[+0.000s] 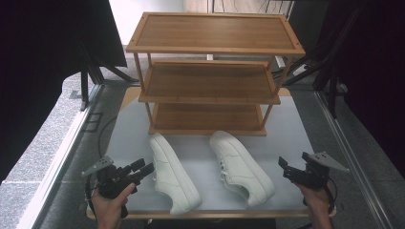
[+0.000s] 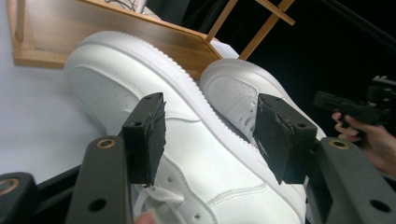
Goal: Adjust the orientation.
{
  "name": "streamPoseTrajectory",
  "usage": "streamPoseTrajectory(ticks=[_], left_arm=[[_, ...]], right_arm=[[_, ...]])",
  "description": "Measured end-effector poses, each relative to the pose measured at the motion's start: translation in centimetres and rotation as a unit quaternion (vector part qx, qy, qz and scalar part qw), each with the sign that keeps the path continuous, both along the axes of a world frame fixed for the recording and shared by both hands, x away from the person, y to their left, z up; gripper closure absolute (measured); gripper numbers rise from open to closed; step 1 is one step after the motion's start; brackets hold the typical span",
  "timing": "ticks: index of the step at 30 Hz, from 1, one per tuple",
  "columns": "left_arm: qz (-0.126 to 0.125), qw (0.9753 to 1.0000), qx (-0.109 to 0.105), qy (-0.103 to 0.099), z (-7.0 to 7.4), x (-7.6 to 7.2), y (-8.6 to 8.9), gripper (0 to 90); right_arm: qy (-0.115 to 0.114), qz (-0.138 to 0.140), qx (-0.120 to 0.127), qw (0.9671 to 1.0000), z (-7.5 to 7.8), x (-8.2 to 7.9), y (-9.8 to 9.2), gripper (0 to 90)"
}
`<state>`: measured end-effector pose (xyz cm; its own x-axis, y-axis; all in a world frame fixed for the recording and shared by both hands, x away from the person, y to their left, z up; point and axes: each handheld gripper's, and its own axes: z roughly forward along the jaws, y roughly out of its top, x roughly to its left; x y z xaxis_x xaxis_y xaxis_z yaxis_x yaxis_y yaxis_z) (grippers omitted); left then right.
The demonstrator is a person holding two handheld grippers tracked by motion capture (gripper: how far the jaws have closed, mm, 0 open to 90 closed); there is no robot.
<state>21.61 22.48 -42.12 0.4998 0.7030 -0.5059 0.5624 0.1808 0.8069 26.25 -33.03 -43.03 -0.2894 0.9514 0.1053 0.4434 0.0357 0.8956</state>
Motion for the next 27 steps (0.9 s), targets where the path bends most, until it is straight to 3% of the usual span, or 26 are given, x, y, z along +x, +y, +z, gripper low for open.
streamPoseTrajectory(ticks=[5, 16, 17, 22, 27], left_arm=[[-0.003, 0.9999, 0.007, -0.011, 0.2, -0.1, 0.0, 43.1], [-0.011, 0.9996, 0.019, -0.02, 0.2, 0.1, -0.3, 44.3], [-0.004, 0.9996, 0.022, -0.02, 0.0, 0.2, -0.4, 45.3], [0.026, 0.9993, 0.025, -0.013, -0.3, -0.2, -0.4, 52.7], [0.059, 0.9971, 0.044, -0.02, 0.2, -1.5, -0.3, 63.0]], right_arm=[[-0.012, 0.029, 0.011, 0.9994, 1.2, -0.9, 0.1, 11.9], [-0.014, 0.036, 0.062, 0.9973, 2.0, -1.4, -0.9, 16.7], [-0.003, 0.035, 0.069, 0.997, 1.8, -1.3, -1.1, 22.1], [0.009, 0.042, 0.081, 0.9958, 1.2, -1.2, -1.4, 24.1], [0.021, 0.049, 0.084, 0.9951, 0.6, -0.6, -1.3, 25.1]])
